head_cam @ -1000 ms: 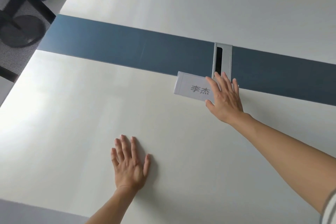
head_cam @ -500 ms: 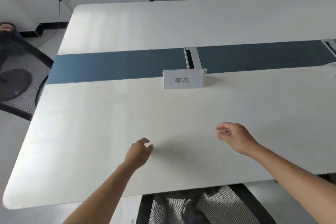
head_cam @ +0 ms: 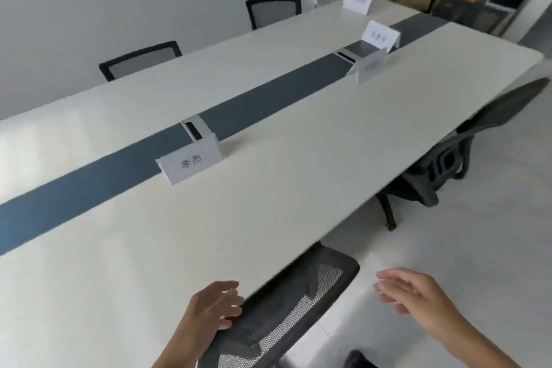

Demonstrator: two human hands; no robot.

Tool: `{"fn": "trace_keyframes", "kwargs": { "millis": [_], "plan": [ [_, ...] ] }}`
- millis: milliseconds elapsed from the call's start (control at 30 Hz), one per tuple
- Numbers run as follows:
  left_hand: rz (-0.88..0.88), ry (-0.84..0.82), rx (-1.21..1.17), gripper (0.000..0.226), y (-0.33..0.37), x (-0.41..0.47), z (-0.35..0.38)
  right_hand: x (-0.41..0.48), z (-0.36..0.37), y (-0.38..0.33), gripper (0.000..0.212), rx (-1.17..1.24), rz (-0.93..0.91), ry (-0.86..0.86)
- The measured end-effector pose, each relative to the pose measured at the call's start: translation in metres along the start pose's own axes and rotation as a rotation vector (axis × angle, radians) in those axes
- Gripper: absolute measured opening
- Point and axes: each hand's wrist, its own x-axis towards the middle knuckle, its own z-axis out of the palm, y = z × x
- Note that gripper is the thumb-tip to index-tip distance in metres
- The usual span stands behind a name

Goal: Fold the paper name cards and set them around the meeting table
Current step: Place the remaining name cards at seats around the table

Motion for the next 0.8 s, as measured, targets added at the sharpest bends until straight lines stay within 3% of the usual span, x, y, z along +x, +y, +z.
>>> {"fn": "trace_keyframes", "kwargs": {
  "millis": [167, 300, 533, 733, 800],
  "plan": [
    [0.018, -0.043, 0.045, 0.038, 0.031, -0.005, 0.065, -0.035, -0.073, 0.041, 0.010, 0.215, 0.030, 0.187],
    [0.086, -0.065, 0.119, 0.013, 0.061, 0.006, 0.144, -0.058, -0.148, 0.076, 0.011, 0.312, 0.059, 0.287],
    [0.200, -0.218, 0.227, 0.018, 0.121, 0.027, 0.308, -0.078, -0.289, 0.155, 0.013, 0.380, 0.196, 0.452],
    [0.243, -0.289, 0.311, 0.018, 0.170, 0.064, 0.400, -0.062, -0.384, 0.175, 0.017, 0.471, 0.226, 0.549],
    [0.246, -0.281, 0.320, 0.018, 0.188, 0.087, 0.430, -0.049, -0.413, 0.173, 0.038, 0.527, 0.207, 0.562]
  ]
}}
